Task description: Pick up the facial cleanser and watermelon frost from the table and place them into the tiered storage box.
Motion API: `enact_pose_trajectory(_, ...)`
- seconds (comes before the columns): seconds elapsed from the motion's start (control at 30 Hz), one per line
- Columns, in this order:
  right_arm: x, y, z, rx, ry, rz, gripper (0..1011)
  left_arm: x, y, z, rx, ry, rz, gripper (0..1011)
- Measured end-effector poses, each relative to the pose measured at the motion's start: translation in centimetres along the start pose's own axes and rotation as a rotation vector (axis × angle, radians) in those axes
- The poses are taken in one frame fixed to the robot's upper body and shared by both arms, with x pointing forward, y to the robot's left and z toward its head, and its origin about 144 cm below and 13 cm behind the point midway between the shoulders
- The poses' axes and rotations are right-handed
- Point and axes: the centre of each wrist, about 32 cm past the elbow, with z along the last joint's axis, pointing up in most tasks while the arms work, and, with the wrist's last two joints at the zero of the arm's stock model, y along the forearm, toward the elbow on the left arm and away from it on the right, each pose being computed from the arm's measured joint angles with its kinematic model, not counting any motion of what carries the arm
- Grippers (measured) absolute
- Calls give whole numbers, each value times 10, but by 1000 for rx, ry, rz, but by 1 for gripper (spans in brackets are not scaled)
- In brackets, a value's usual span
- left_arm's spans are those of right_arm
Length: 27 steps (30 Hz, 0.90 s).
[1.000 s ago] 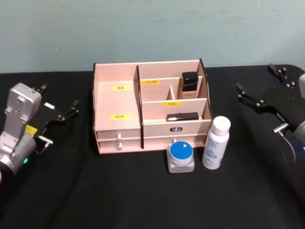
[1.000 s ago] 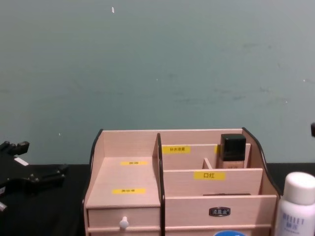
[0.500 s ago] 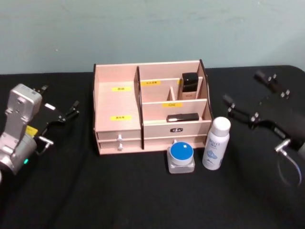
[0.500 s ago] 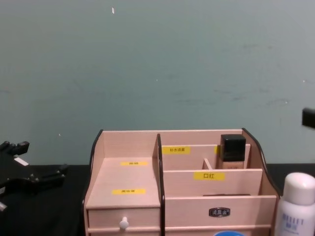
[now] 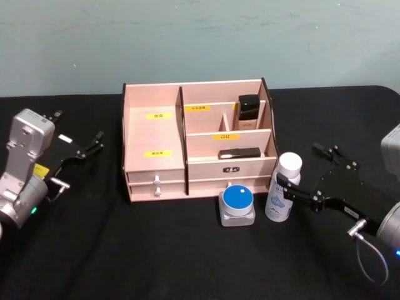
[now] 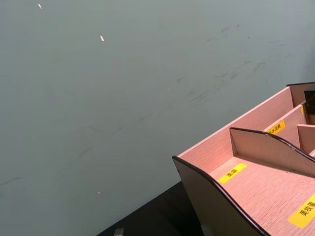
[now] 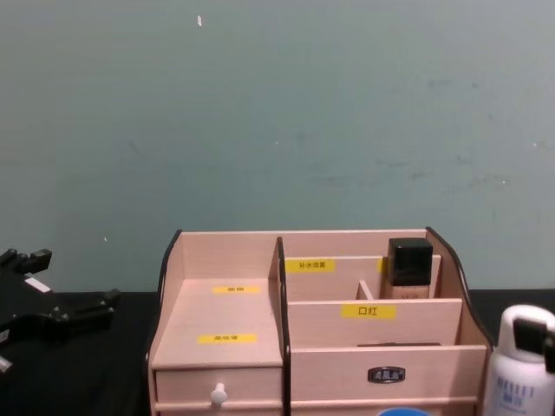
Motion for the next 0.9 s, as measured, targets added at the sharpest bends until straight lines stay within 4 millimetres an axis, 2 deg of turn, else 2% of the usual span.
enact_pose_trajectory(0.37, 6, 10, -23, -95, 42, 10, 1002, 0, 0, 0, 0, 0, 0, 1010)
enact_pose_trajectory(0.9, 13, 31, -38, -115, 53, 35, 1002, 0, 0, 0, 0, 0, 0, 1010)
